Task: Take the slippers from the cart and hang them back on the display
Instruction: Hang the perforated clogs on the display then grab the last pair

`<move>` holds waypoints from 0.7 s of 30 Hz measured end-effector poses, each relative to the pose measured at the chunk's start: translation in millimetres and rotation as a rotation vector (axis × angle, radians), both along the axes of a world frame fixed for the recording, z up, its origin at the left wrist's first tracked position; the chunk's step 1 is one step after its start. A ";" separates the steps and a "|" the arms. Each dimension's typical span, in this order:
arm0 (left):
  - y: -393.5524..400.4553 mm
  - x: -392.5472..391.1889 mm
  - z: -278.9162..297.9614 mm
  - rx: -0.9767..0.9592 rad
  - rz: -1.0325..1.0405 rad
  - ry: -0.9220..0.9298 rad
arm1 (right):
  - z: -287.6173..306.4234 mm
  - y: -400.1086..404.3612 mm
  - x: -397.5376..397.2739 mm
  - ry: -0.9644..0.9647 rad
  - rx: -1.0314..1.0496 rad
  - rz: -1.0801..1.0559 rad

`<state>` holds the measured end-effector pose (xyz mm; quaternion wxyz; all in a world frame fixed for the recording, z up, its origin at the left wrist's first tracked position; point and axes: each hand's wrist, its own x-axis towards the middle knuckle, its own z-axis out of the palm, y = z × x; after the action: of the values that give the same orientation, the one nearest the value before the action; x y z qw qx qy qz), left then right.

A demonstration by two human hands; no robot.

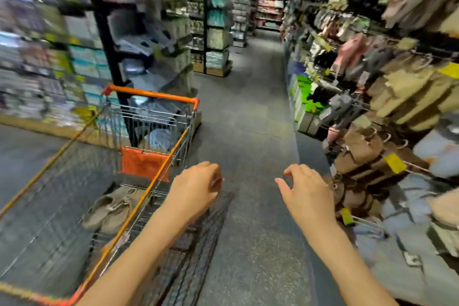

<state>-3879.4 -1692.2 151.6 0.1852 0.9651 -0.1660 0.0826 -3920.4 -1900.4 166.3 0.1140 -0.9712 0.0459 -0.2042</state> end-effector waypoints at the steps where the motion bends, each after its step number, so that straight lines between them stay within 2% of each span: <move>1: 11.5 8.9 -1.1 -0.005 0.070 0.001 | -2.4 9.9 20.5 0.007 0.011 0.053; 6: 59.5 57.3 -18.3 -0.047 0.386 -0.017 | -11.6 49.9 119.4 0.019 0.053 0.312; 13: 86.5 96.1 -40.0 -0.075 0.733 0.101 | -18.6 92.0 233.1 0.064 0.022 0.611; 21: 141.0 99.3 -57.4 -0.145 1.058 0.165 | -55.0 188.1 284.5 0.272 -0.007 0.918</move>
<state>-3780.1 -1551.2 94.3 0.1971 0.9048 0.3642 0.0997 -3635.9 -1712.3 111.3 0.1822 -0.9093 -0.3741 -0.0038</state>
